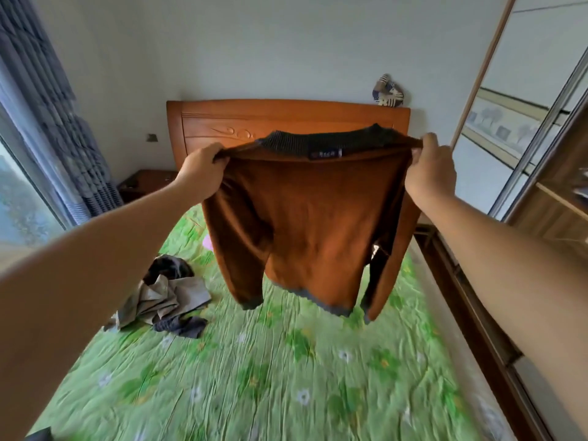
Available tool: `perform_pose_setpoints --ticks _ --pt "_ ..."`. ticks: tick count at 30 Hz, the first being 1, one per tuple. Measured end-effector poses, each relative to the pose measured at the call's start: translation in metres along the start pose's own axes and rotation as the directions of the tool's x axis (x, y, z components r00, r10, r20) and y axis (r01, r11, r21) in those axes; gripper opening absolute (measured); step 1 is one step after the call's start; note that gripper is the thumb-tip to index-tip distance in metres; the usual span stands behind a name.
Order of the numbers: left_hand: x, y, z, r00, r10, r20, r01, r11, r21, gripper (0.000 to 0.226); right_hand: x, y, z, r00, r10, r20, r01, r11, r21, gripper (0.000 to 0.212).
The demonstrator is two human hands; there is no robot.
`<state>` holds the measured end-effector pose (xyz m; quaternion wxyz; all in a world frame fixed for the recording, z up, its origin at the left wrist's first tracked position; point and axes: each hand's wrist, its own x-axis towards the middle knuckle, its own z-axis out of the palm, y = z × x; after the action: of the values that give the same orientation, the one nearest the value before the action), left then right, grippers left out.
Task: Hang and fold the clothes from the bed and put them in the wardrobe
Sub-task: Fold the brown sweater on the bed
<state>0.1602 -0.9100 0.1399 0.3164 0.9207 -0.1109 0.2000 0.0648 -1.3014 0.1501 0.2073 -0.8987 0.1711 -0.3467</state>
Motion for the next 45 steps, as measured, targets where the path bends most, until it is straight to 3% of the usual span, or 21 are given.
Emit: perform_pose_setpoints --ticks 5,9,12,15,18,23,36,41,43,45 --pt "-0.059 -0.018 0.030 0.992 -0.035 0.122 0.034 0.999 0.006 0.022 -0.053 0.022 0.018 0.991 0.032 0.127 -0.063 0.968 0.245 0.017" --pt "-0.133 -0.052 0.075 0.942 -0.054 0.332 0.030 0.997 0.076 0.023 -0.124 0.070 0.049 0.914 -0.076 0.399 0.024 0.991 0.135 0.023" --pt "-0.206 -0.088 0.109 0.854 -0.031 0.520 -0.072 0.982 0.177 0.024 -0.196 0.116 0.075 0.670 -0.106 0.734 0.255 0.962 -0.094 0.024" --pt "-0.286 -0.125 0.144 0.753 -0.045 0.656 -0.154 0.958 0.242 0.027 -0.279 0.163 0.100 0.437 -0.015 0.899 0.376 0.911 -0.167 0.016" --pt "-0.361 -0.154 0.181 0.621 -0.113 0.775 -0.201 0.934 0.297 0.022 -0.358 0.201 0.120 0.314 0.048 0.948 0.398 0.900 -0.178 0.010" --pt "-0.467 -0.181 0.232 0.440 -0.202 0.875 -0.255 0.906 0.337 0.039 -0.464 0.243 0.150 0.135 0.081 0.987 0.458 0.879 -0.135 0.017" --pt "-0.590 -0.225 0.305 0.148 -0.438 0.887 -0.559 0.703 0.440 0.045 -0.617 0.308 0.187 -0.204 0.175 0.963 0.474 0.879 -0.059 0.026" --pt "-0.621 -0.236 0.325 0.088 -0.509 0.856 -0.582 0.671 0.459 0.038 -0.642 0.316 0.201 -0.267 0.247 0.932 0.535 0.842 -0.070 0.032" --pt "-0.619 -0.236 0.332 0.126 -0.459 0.880 -0.563 0.697 0.444 0.035 -0.639 0.314 0.208 -0.266 0.251 0.931 0.522 0.849 -0.080 0.040" --pt "-0.614 -0.232 0.342 0.200 -0.351 0.915 -0.540 0.739 0.401 0.030 -0.634 0.309 0.218 -0.192 0.203 0.960 0.468 0.879 -0.092 0.041"
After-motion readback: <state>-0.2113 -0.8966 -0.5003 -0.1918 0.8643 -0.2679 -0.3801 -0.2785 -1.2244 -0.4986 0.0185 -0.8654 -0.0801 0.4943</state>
